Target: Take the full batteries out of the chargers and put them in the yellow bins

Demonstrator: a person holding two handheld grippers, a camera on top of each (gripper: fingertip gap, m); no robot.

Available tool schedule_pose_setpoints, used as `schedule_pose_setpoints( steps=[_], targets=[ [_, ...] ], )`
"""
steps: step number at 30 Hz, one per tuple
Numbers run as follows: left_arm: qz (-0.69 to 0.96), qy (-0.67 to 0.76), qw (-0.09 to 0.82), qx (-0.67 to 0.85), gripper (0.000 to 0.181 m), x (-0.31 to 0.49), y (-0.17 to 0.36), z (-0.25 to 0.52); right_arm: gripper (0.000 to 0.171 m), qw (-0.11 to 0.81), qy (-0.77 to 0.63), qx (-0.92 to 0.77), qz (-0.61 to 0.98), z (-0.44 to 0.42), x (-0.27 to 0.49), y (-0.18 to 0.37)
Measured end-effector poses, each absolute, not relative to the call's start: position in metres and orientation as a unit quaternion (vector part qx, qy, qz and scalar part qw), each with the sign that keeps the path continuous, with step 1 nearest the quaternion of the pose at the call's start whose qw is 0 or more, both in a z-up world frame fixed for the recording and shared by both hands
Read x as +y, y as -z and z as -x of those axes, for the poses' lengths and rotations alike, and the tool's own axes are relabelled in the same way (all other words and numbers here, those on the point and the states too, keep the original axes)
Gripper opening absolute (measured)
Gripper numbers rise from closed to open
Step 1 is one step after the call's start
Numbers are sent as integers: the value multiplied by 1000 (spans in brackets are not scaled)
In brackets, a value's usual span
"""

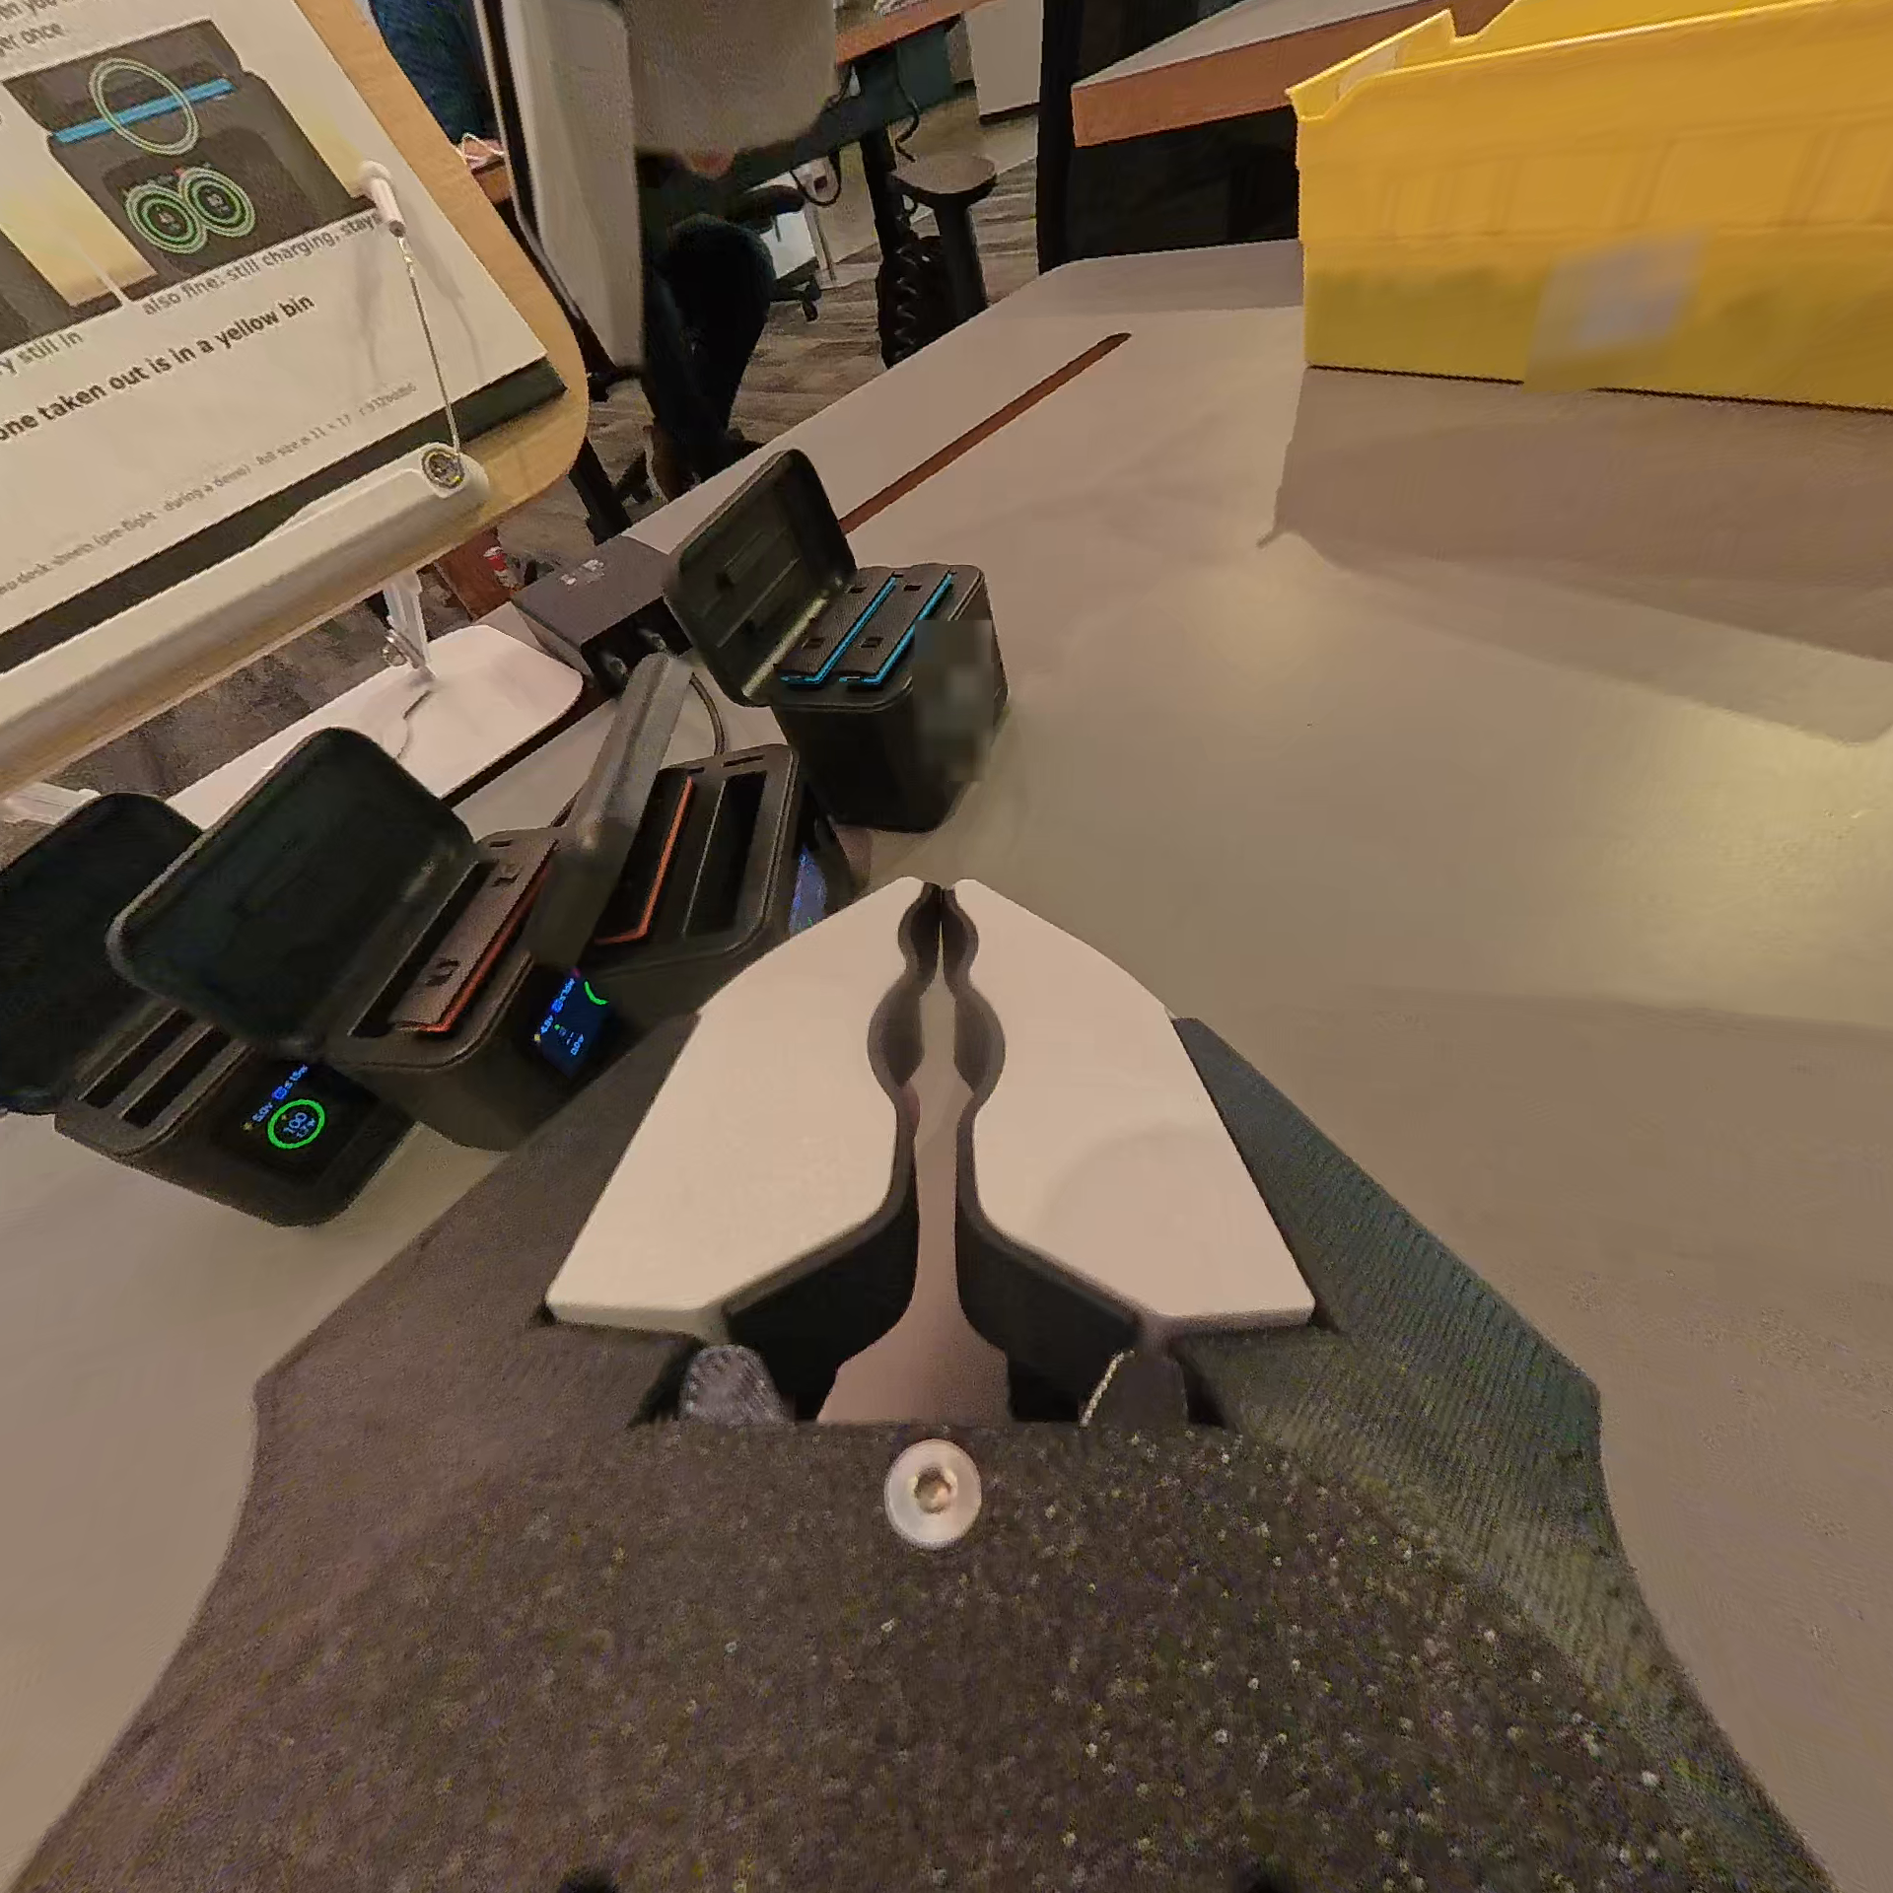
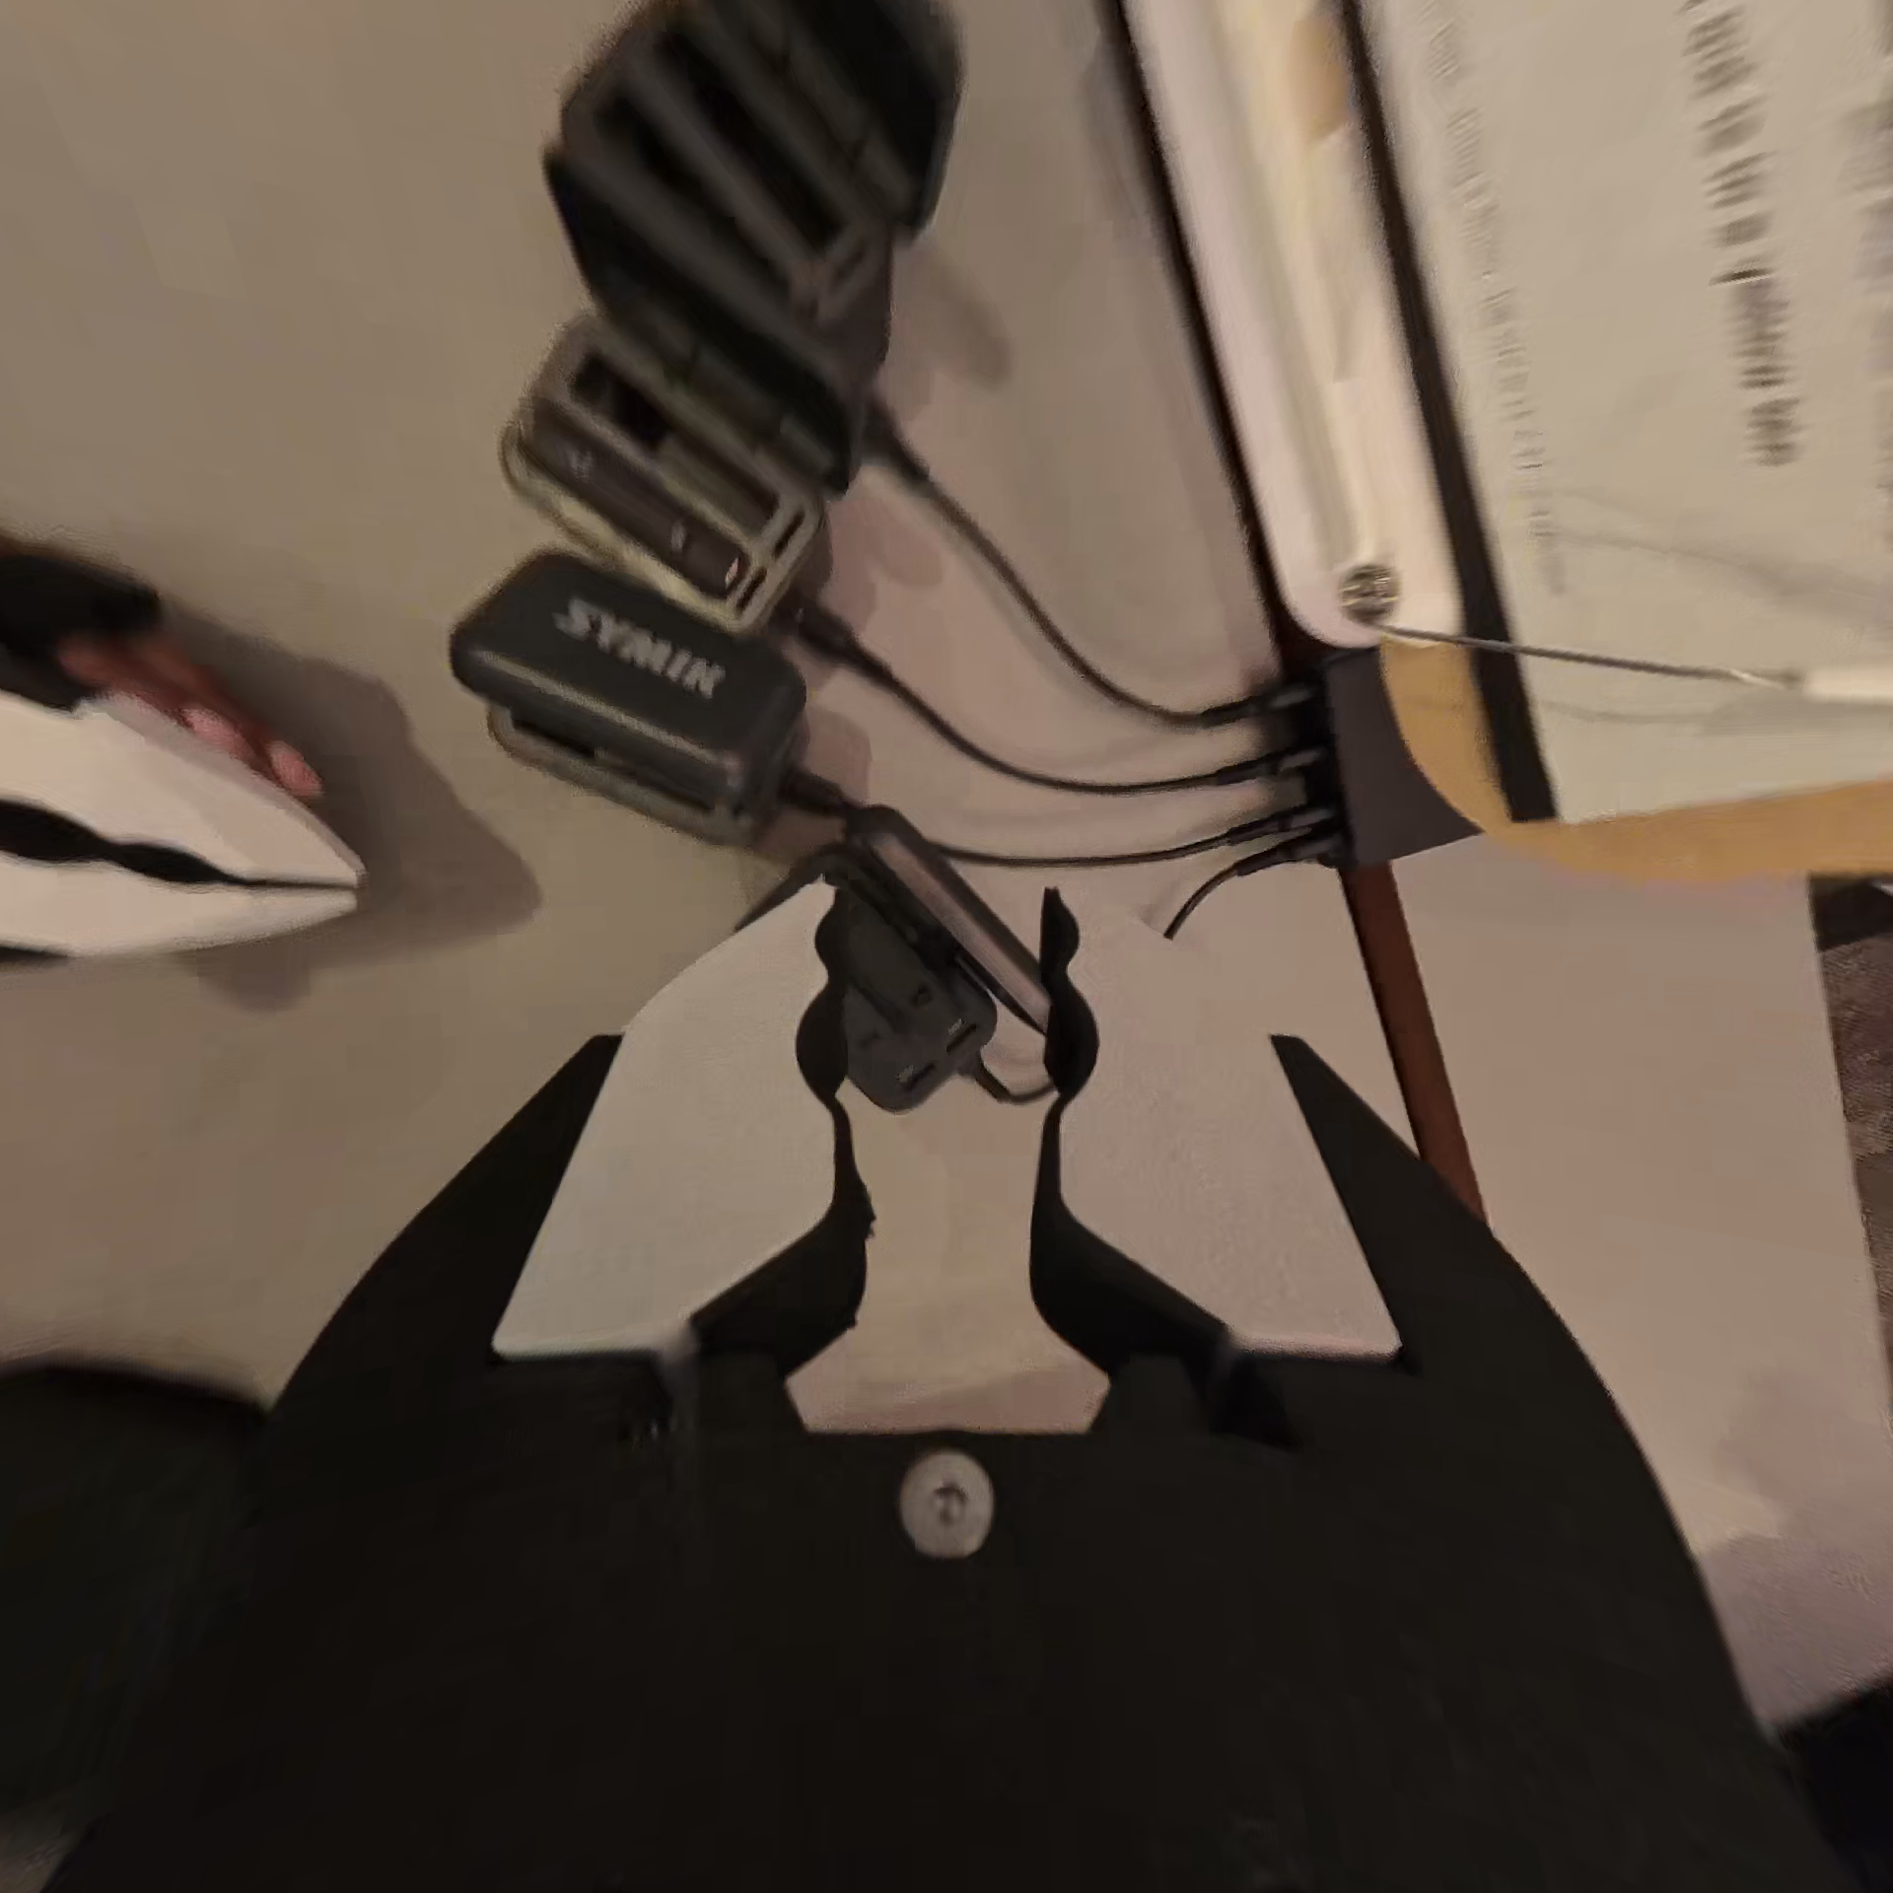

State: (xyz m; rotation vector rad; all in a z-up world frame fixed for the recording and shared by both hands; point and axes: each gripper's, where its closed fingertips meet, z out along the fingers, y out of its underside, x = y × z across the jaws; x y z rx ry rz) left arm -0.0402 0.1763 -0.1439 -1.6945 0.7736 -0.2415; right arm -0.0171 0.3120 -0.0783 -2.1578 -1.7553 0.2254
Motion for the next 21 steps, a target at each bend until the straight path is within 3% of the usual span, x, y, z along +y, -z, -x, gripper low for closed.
schedule_pose_setpoints(
  steps=[1, 6, 10, 21],
  targets=[
    [728, 104, 590, 333, 0, 176, 144, 39, 38, 214, -99, -596, 767, 17, 311, 70],
    [726, 104, 591, 336, 0, 174, 144, 37, 63, 377, -184, -465, 780, 6, 304, 53],
    [726, 101, 593, 334, 0, 174, 143, 38, 69, 468, -221, -343, 784, -12, 298, 60],
    [735, 95, 588, 324, 4, 178, 147, 39, 79, 503, -175, -262, 805, -19, 281, 143]
  ],
)
